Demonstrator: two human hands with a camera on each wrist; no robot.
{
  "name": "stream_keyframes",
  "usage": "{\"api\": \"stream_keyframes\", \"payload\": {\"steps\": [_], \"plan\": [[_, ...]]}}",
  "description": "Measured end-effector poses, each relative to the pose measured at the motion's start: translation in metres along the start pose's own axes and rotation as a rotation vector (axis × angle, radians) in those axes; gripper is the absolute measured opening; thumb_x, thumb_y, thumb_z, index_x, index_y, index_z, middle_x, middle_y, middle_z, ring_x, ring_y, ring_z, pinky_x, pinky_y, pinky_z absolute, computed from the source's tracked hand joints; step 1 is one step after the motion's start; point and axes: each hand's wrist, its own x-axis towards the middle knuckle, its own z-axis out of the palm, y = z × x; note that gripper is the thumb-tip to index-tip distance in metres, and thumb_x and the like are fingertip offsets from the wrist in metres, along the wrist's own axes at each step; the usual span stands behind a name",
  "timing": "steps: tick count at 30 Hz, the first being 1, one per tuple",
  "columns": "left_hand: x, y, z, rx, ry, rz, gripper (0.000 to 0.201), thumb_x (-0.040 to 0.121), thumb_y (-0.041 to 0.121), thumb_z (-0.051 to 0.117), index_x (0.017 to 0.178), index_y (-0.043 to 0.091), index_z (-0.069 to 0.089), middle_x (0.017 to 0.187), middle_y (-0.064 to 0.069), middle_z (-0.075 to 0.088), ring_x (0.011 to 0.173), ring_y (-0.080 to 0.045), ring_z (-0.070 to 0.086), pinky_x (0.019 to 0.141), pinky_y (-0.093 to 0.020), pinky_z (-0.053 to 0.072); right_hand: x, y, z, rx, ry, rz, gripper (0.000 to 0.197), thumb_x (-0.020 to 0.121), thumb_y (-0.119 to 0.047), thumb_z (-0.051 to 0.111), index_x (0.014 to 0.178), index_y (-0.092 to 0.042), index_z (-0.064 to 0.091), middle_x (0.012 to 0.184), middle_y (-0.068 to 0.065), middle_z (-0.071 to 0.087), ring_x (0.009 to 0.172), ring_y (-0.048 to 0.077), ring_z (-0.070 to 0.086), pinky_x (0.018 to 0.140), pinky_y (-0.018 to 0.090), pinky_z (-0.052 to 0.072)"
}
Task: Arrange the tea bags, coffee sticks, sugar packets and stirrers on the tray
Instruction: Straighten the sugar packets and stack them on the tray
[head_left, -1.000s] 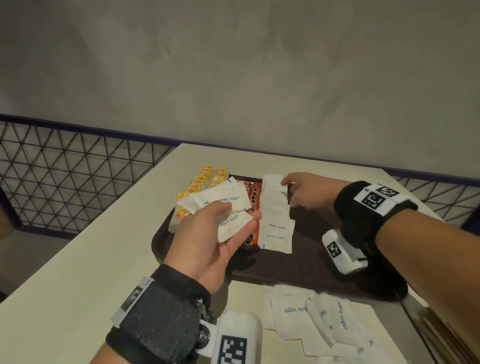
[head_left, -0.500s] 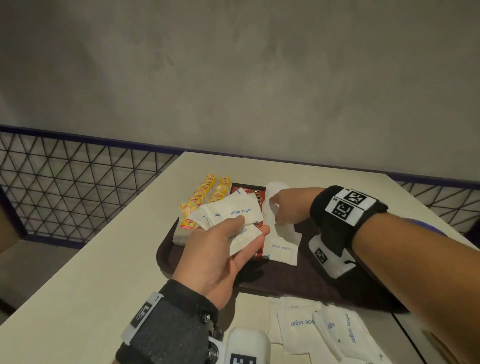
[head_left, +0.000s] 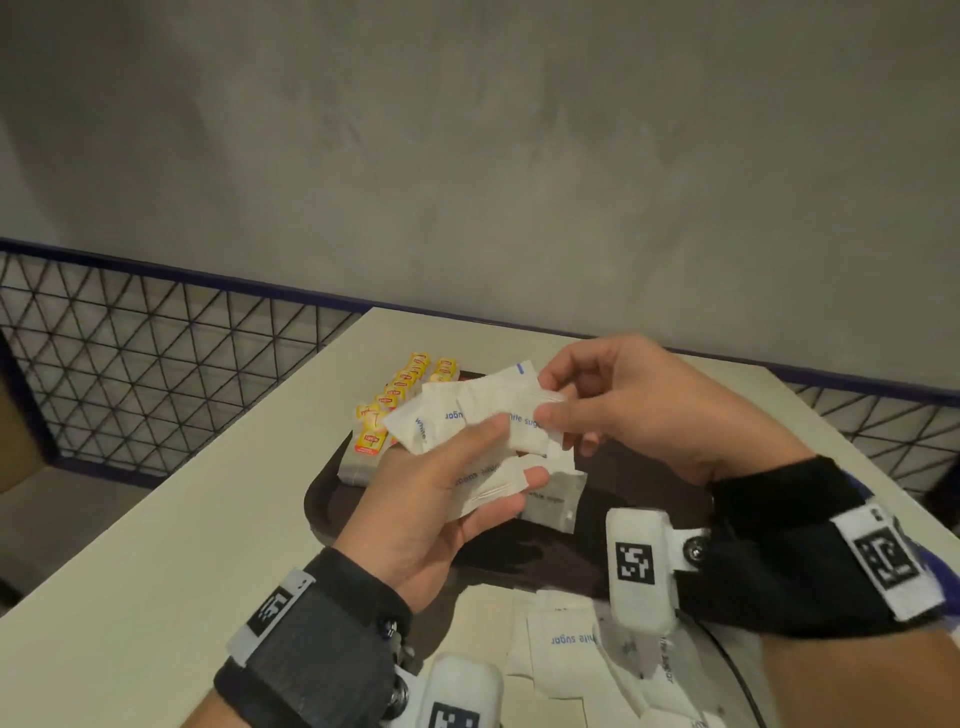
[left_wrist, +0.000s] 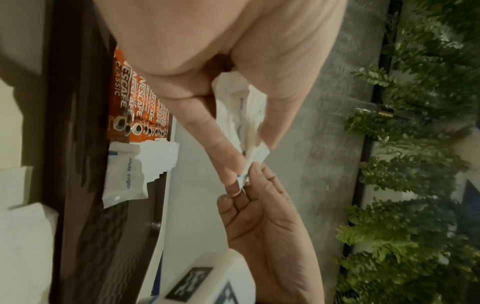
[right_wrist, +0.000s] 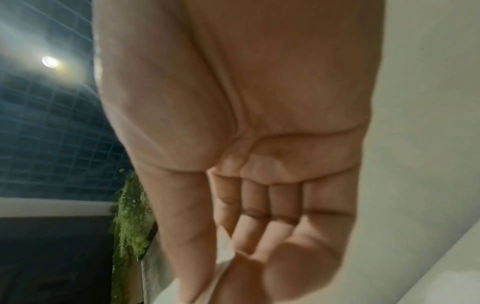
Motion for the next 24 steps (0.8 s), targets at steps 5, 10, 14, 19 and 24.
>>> {"api": "stream_keyframes", "payload": {"steps": [5, 10, 14, 19, 24], "plan": [[0.002, 0.000, -0.001, -0.002, 0.058, 0.001, 0.031, 0.095, 0.028, 0.067, 0.126, 0.027, 0.065, 0.107, -0.005, 0.079, 0.093, -0.028, 0.077, 0.051, -0.027, 0.057, -0.004, 0.008, -0.009, 0.039, -0.122, -0.057, 0.026, 0.087, 0.003, 0.074, 0.109, -0.010, 0.070, 0.076, 0.016, 0.069, 0.062, 0.024, 0.059, 0.062, 0.033, 0.052], [0.005, -0.003, -0.005, -0.027, 0.087, 0.010, 0.032, 0.093, 0.026, 0.070, 0.125, 0.025, 0.067, 0.105, -0.003, 0.079, 0.087, -0.021, 0.078, 0.053, -0.025, 0.059, -0.008, 0.004, -0.024, 0.072, -0.180, -0.053, 0.023, 0.090, 0.011, 0.062, 0.099, -0.007, 0.072, 0.080, 0.027, 0.058, 0.063, 0.033, 0.051, 0.052, 0.029, 0.049], [0.010, -0.004, -0.010, -0.038, 0.149, 0.064, 0.042, 0.091, 0.020, 0.073, 0.132, 0.024, 0.062, 0.113, -0.004, 0.077, 0.097, -0.026, 0.077, 0.057, -0.027, 0.060, -0.006, 0.005, -0.033, 0.241, -0.096, -0.081, 0.024, 0.086, 0.018, 0.055, 0.077, 0.006, 0.074, 0.064, 0.021, 0.059, 0.055, 0.023, 0.053, 0.048, 0.023, 0.049], [0.012, -0.006, -0.010, -0.023, 0.209, 0.118, 0.044, 0.088, 0.011, 0.076, 0.129, 0.020, 0.065, 0.109, -0.002, 0.078, 0.097, -0.019, 0.076, 0.062, -0.029, 0.061, -0.009, 0.002, -0.030, 0.163, -0.216, -0.172, 0.028, 0.070, 0.014, 0.073, 0.094, 0.000, 0.078, 0.085, 0.024, 0.075, 0.077, 0.025, 0.072, 0.080, 0.033, 0.061], [0.012, -0.006, -0.010, -0.033, 0.214, 0.110, 0.044, 0.088, 0.010, 0.076, 0.129, 0.017, 0.064, 0.108, -0.004, 0.078, 0.094, -0.021, 0.077, 0.059, -0.028, 0.061, -0.004, 0.000, -0.018, 0.064, -0.103, -0.141, 0.006, 0.081, -0.007, 0.079, 0.087, -0.004, 0.080, 0.082, 0.024, 0.073, 0.061, 0.019, 0.055, 0.061, 0.033, 0.046]]}}
